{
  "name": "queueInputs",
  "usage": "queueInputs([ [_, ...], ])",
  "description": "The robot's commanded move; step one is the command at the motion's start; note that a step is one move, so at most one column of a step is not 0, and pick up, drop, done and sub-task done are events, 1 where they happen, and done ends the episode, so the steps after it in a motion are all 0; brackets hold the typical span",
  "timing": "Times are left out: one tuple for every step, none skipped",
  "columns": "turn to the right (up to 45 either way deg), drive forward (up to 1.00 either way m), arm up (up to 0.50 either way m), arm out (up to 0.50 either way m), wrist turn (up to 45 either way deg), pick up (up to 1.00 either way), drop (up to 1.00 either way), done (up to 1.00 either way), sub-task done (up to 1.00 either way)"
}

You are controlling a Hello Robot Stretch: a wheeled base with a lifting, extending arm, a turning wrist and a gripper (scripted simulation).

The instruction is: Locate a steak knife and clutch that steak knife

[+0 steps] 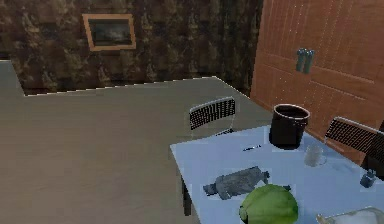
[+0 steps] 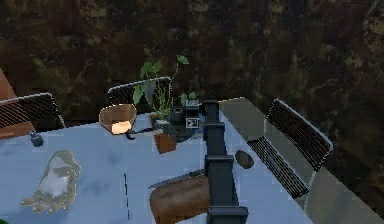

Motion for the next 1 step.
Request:
queueInputs([
  [0.0, 0.00, -0.30, 0.00, 0.0, 0.00, 0.00, 0.00, 0.00],
])
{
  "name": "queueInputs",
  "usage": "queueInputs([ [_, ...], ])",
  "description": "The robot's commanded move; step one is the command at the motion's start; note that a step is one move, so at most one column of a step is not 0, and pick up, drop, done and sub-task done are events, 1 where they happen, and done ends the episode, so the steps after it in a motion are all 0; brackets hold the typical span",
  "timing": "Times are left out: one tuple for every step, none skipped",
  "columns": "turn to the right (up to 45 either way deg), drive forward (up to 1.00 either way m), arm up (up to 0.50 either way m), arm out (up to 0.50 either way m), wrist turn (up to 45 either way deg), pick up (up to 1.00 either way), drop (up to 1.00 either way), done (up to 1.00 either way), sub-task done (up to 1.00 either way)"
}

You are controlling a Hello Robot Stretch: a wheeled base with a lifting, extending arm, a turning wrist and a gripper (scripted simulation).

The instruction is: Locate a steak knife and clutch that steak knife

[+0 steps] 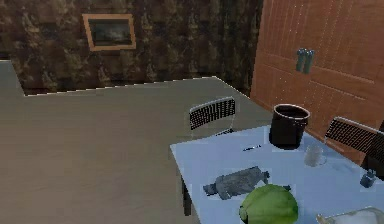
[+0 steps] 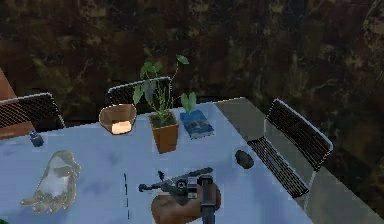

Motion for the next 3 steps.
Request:
queueInputs([
  [0.0, 0.00, 0.00, 0.00, 0.0, 1.00, 0.00, 0.00, 0.00],
  [0.0, 0.00, 0.10, 0.00, 0.0, 0.00, 0.00, 0.00, 0.00],
  [0.0, 0.00, 0.00, 0.00, 0.0, 0.00, 0.00, 1.00, 0.00],
])
